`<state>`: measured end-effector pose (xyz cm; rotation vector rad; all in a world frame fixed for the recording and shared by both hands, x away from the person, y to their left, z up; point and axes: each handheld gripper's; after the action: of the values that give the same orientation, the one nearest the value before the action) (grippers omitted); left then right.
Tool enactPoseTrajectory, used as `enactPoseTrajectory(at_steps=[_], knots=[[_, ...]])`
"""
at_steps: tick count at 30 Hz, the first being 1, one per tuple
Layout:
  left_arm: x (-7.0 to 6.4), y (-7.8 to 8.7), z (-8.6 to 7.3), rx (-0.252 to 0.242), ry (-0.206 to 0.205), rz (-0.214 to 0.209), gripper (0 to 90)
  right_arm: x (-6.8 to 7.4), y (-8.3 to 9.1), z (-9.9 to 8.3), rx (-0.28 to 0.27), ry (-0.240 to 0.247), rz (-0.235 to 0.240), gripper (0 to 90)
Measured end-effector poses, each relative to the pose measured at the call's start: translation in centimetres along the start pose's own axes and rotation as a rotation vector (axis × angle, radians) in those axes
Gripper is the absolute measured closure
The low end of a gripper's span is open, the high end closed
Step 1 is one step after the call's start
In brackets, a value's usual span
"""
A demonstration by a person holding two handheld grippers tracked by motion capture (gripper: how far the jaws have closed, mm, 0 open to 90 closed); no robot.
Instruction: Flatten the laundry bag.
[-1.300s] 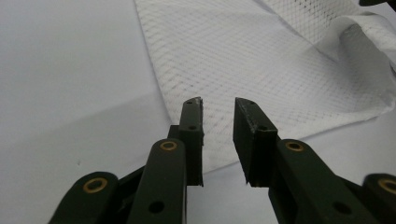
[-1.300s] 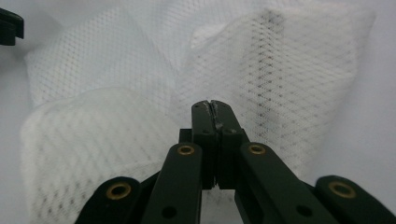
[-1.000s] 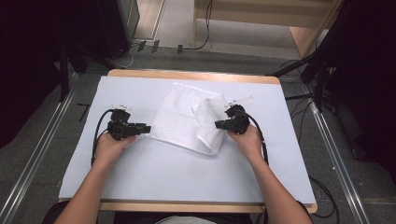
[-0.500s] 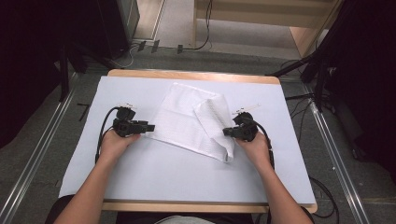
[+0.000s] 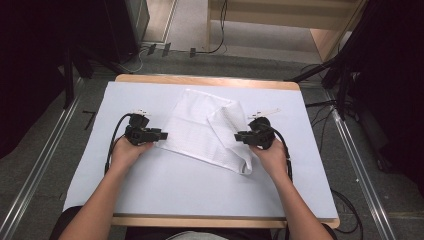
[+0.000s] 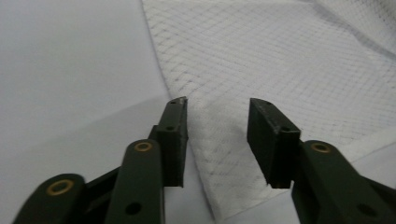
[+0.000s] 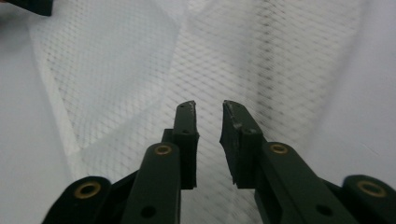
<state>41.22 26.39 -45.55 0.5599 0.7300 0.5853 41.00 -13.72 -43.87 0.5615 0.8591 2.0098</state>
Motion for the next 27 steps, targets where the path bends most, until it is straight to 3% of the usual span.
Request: enactPoseTrajectory(at_steps=[8,10,15,20,24,27], knots=[[-0.3,-0.2,-0.1,0.027,0.012,0.014,82.8,2.2,-2.6,0.6,0.042,0.079,-0.007,51.8],[-0.3,-0.2,-0.1,0.032,0.023,0.013,88.0,2.4,-3.1,0.6,0.051,0.078,-0.015,47.0],[-0.3,-0.1,-0.1,0.039,0.044,-0.004,90.0,2.9,-3.6,0.3,0.068,0.116,-0.034,44.8],[-0.3,0.2,0.0,0.032,0.048,-0.009,90.0,3.5,-3.5,-0.5,0.01,0.174,-0.106,56.9],[-0.2,0.2,0.0,0.031,0.051,-0.009,90.0,3.2,-3.4,-0.6,0.008,0.16,-0.121,74.4],[-0.2,0.3,0.0,0.031,0.055,-0.01,90.0,2.5,-3.4,-0.5,0.022,0.122,-0.111,87.3]])
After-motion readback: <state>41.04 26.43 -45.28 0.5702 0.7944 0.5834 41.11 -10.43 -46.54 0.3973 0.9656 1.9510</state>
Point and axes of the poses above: each handheld gripper's, and its own axes: y roughly backward along the jaws, z roughly out of its top, x roughly to its left, and after that the axes turned 13 degrees about -z, right-handed
